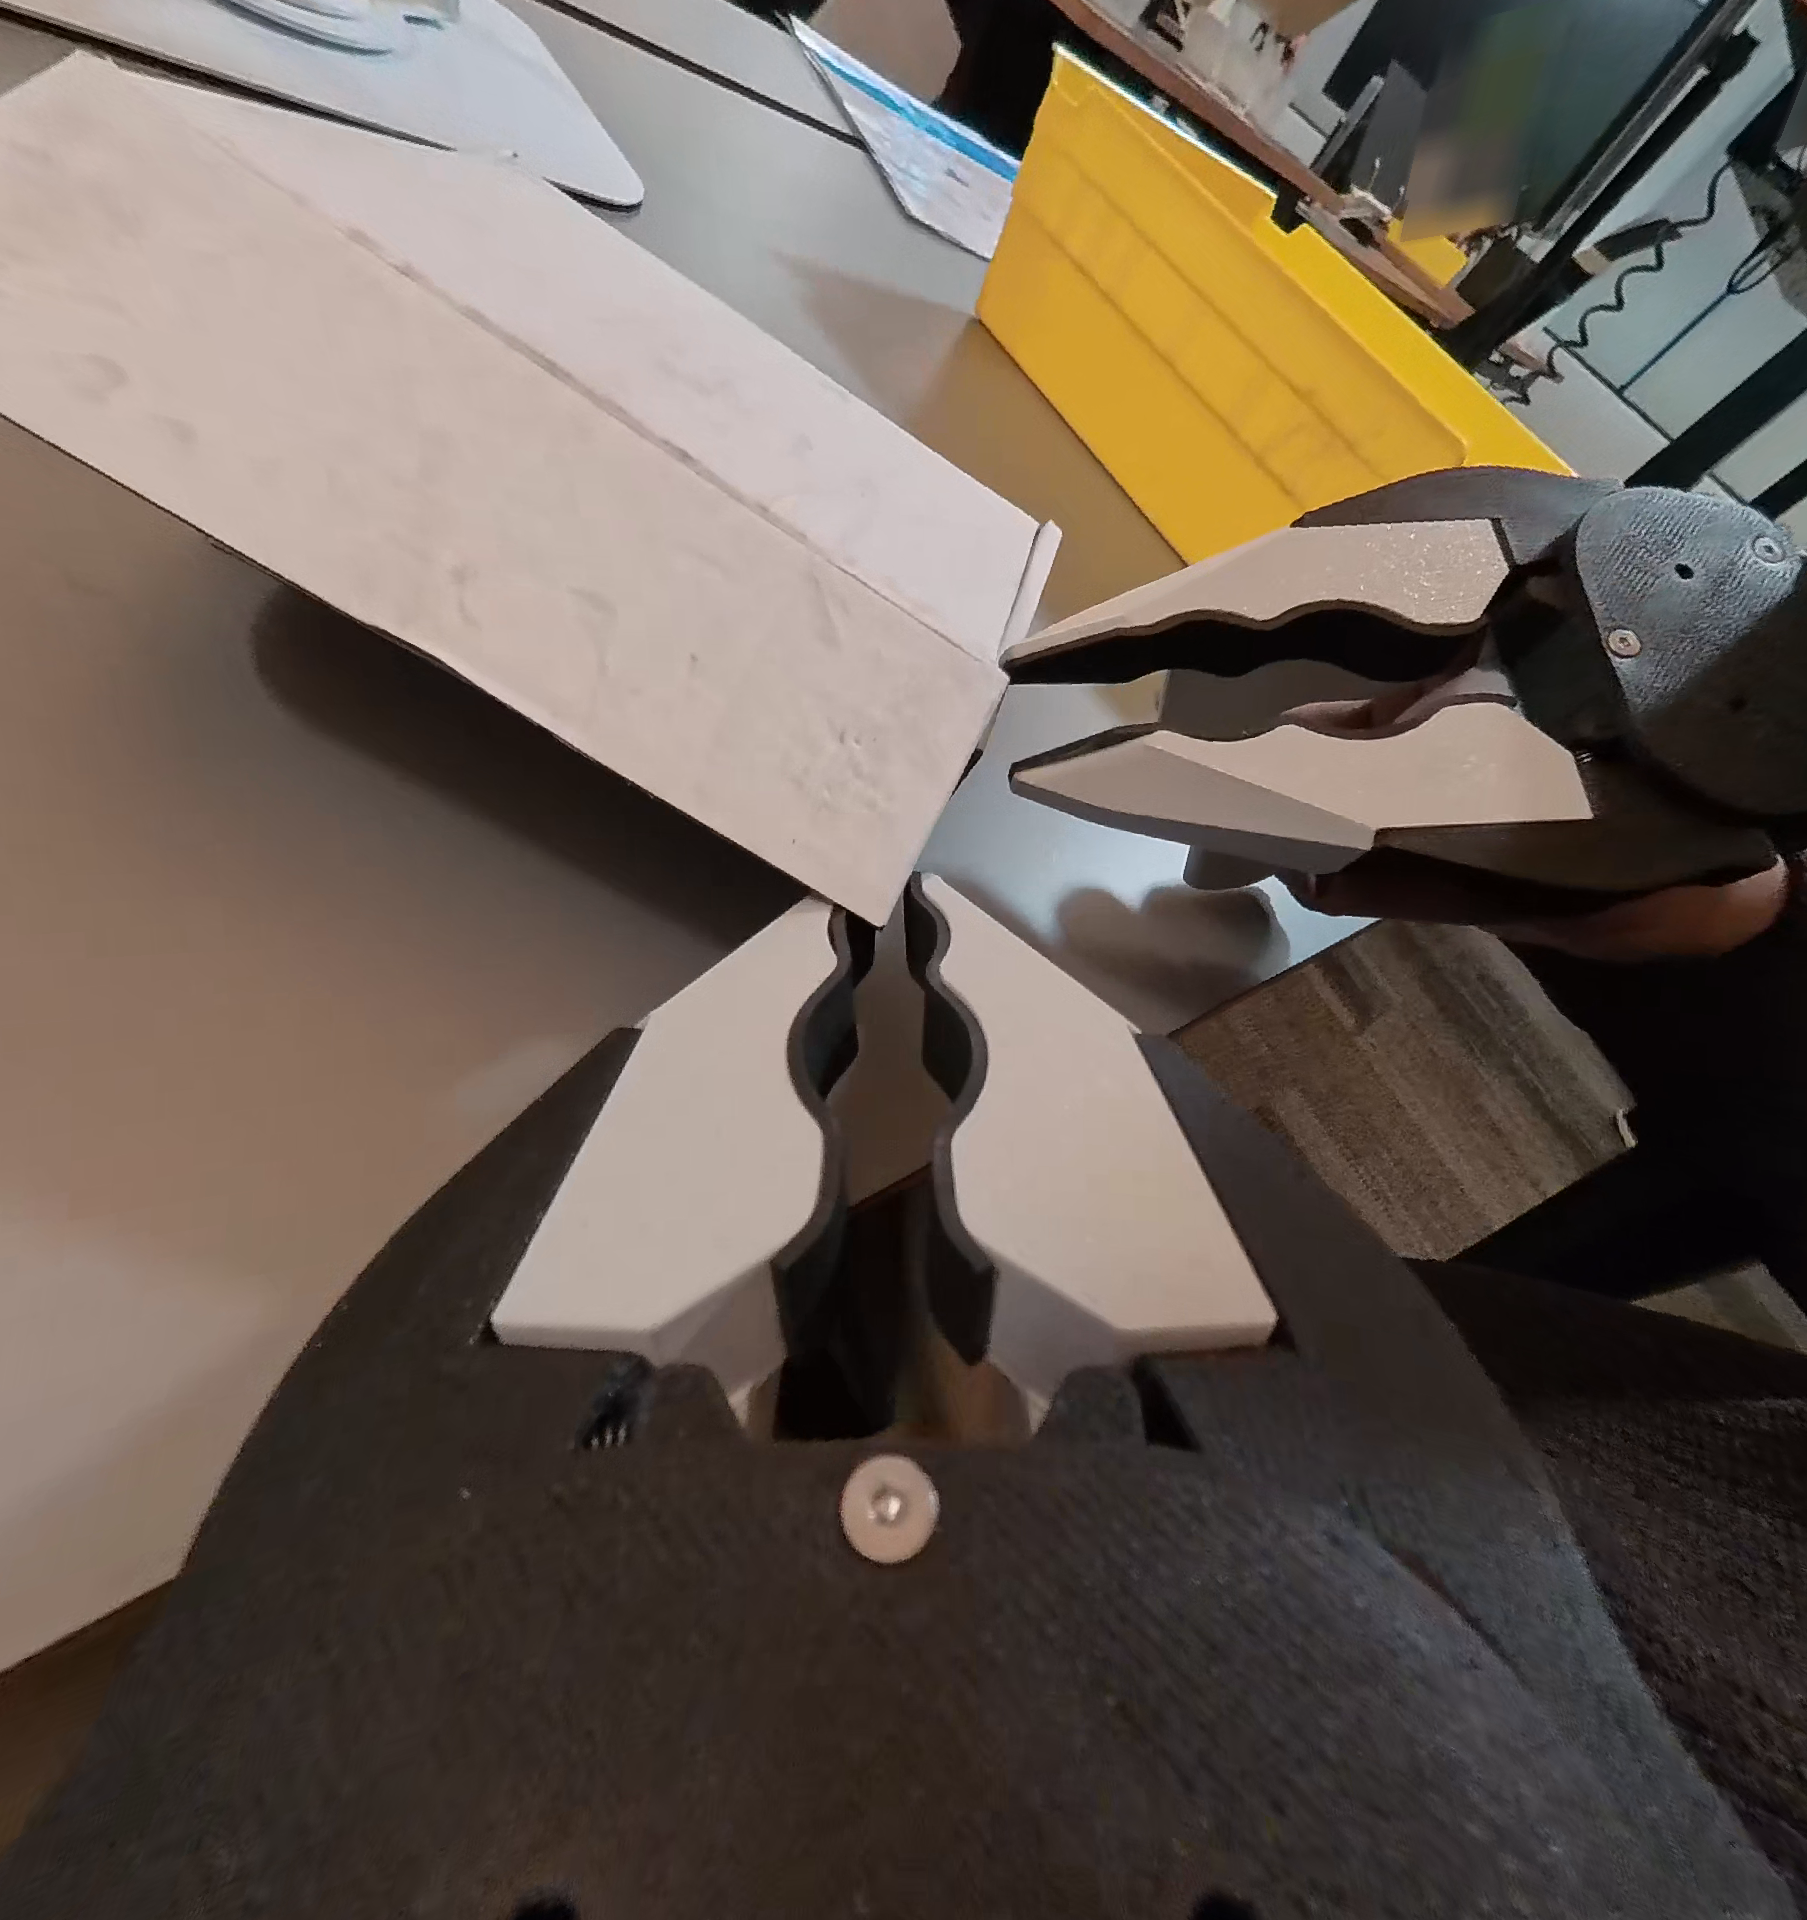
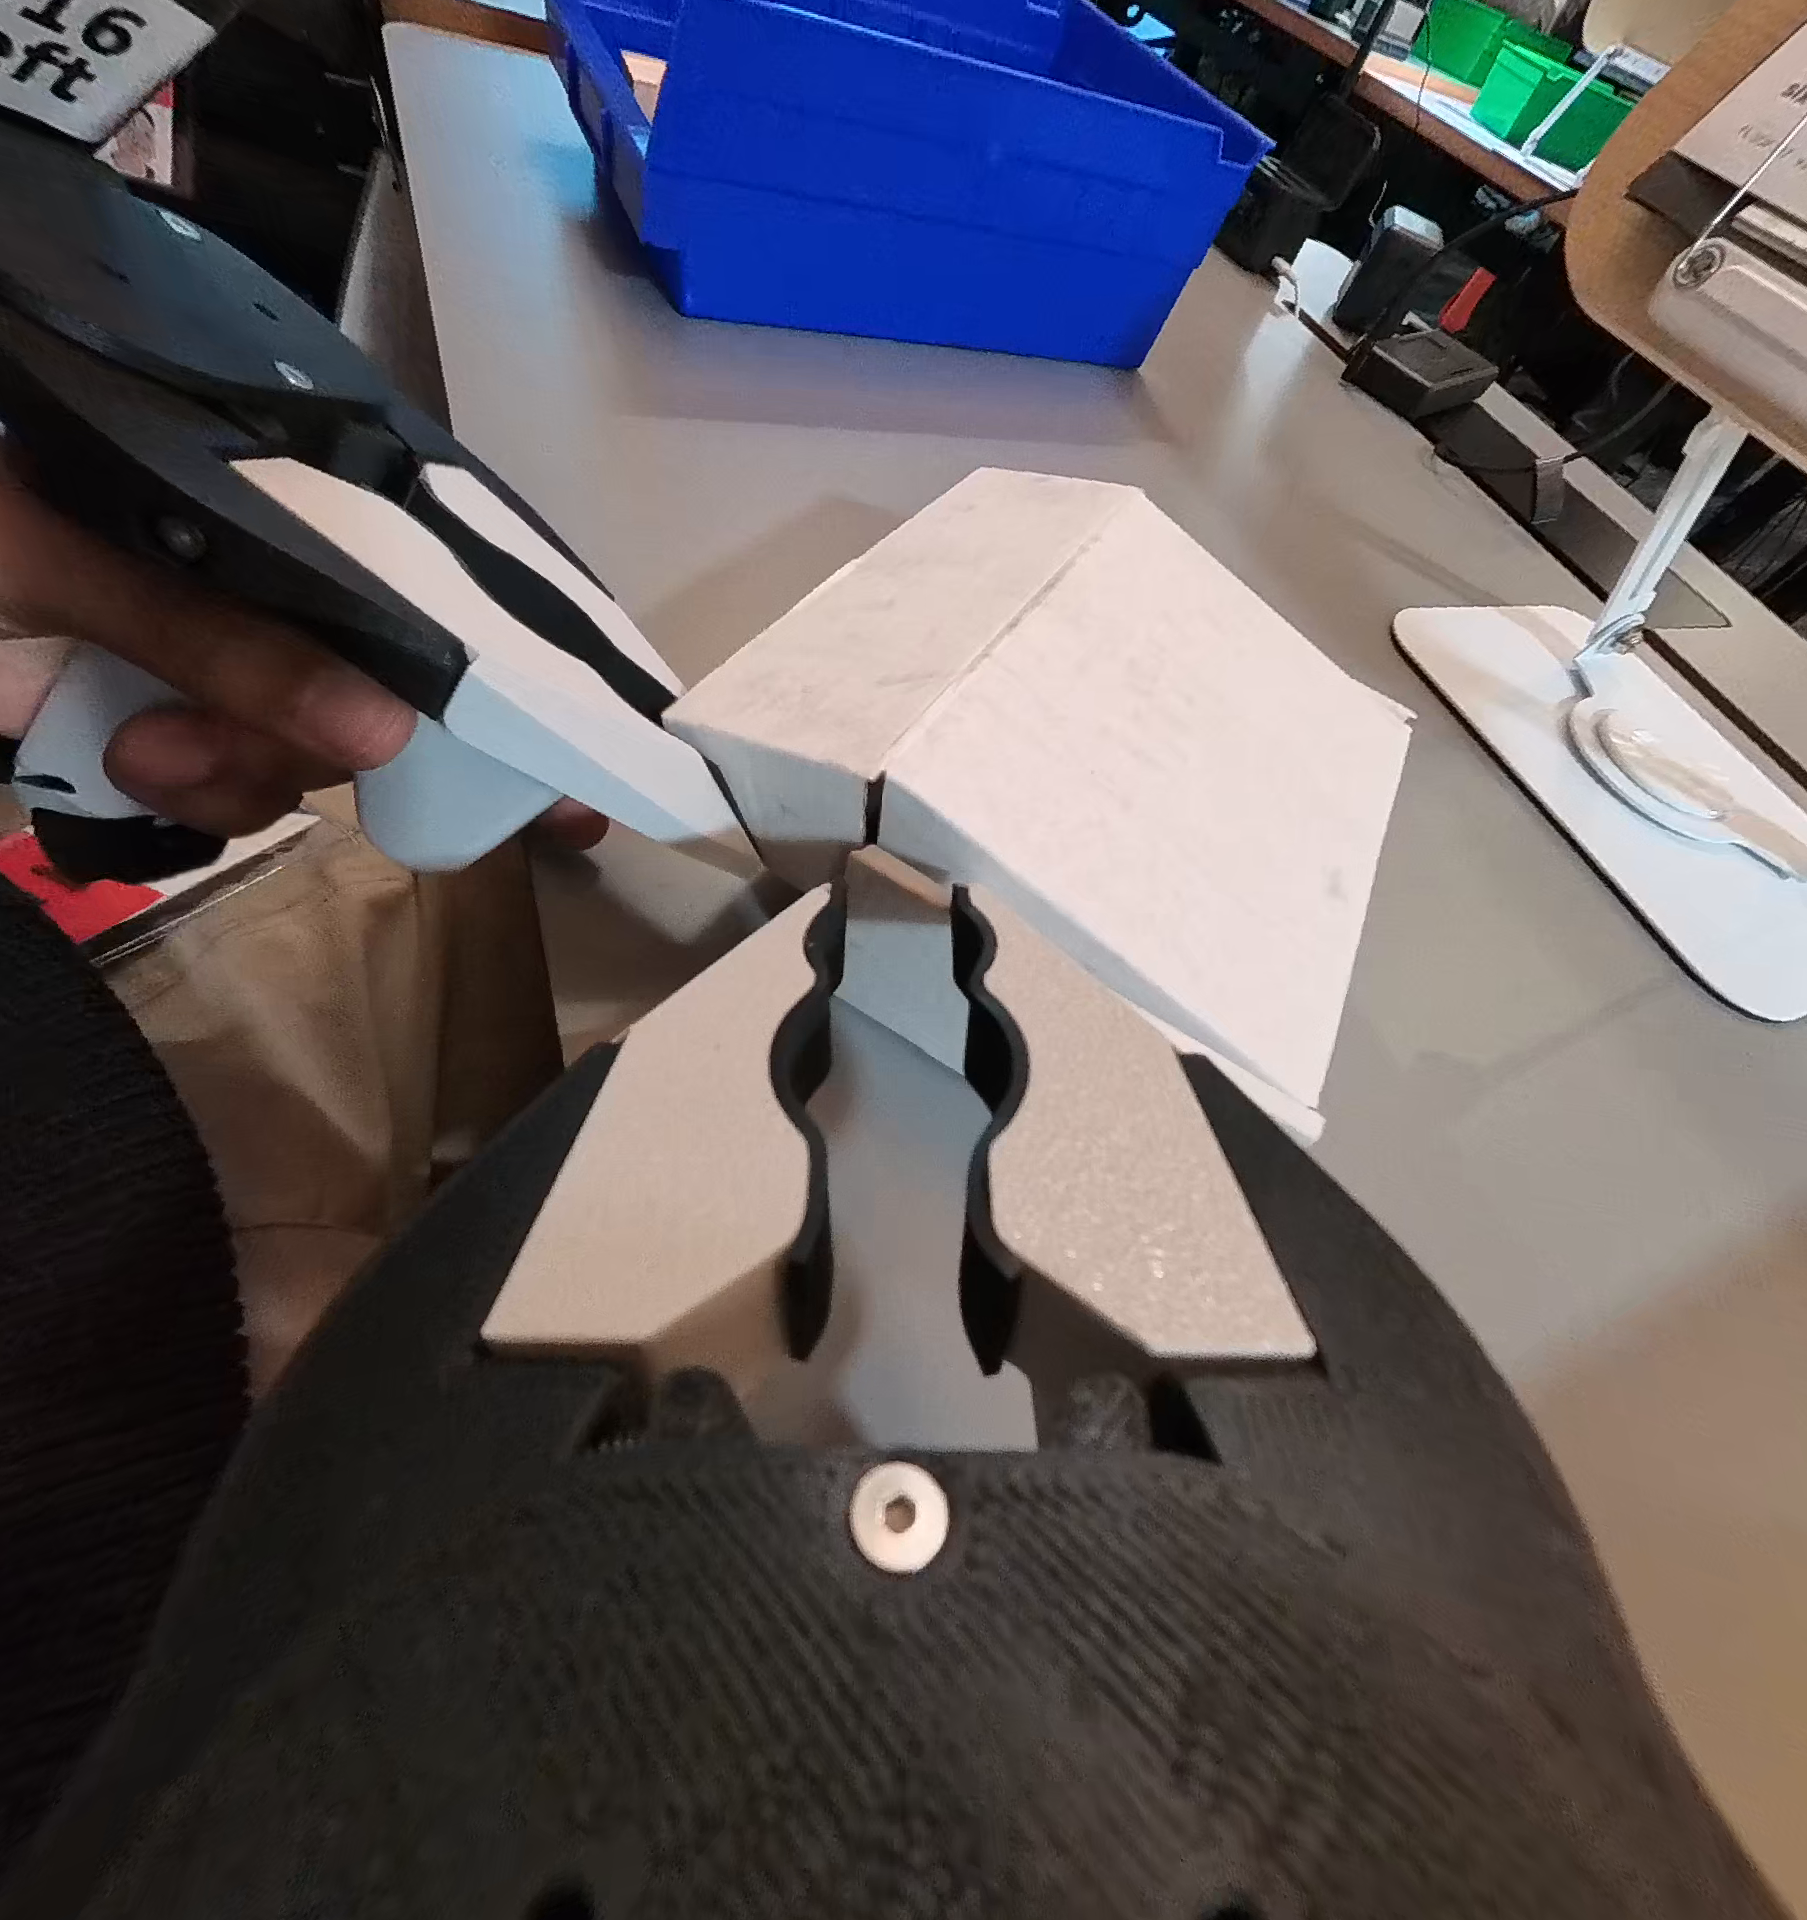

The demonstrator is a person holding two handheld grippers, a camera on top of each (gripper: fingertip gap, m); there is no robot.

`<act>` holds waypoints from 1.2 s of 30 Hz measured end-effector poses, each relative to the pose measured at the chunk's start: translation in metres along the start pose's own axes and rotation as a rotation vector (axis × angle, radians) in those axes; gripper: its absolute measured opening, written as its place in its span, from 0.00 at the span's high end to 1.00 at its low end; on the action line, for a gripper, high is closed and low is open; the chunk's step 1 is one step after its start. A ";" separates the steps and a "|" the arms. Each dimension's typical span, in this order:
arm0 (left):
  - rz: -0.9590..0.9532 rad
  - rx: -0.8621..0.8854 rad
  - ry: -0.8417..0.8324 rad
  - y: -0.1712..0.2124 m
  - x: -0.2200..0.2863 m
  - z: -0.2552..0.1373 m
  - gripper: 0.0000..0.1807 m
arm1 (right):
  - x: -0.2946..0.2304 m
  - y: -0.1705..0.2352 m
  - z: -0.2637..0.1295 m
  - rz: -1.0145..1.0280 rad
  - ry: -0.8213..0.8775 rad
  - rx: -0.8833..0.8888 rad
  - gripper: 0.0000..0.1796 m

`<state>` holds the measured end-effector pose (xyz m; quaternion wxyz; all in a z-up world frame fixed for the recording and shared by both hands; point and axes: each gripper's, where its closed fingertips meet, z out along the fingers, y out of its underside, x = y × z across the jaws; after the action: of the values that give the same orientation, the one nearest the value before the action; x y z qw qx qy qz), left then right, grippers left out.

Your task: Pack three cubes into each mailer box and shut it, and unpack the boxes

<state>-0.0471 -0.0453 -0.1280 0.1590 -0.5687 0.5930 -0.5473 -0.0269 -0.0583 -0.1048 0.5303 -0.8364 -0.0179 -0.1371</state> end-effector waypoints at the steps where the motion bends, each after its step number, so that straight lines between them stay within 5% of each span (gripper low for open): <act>1: -0.002 -0.001 0.002 0.000 0.000 0.001 0.98 | 0.000 0.000 0.000 -0.001 0.001 -0.001 0.89; 22: -0.039 -0.063 0.012 0.008 0.005 0.011 1.00 | 0.005 0.002 0.001 0.017 0.021 -0.005 0.87; 29: -0.117 -0.150 0.125 0.018 0.023 -0.011 0.74 | 0.005 0.002 0.000 0.000 0.023 -0.005 0.87; 33: -0.093 0.118 -0.005 -0.035 -0.004 -0.050 0.93 | 0.005 0.003 0.000 -0.011 0.025 -0.002 0.87; 36: -0.014 0.347 -0.102 -0.089 -0.033 -0.080 0.94 | 0.006 0.002 0.000 -0.001 0.020 0.003 0.87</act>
<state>-0.0574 0.0425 -0.0405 0.2810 -0.5638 0.4768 -0.6130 -0.0210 -0.0597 -0.1056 0.5317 -0.8342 -0.0134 -0.1455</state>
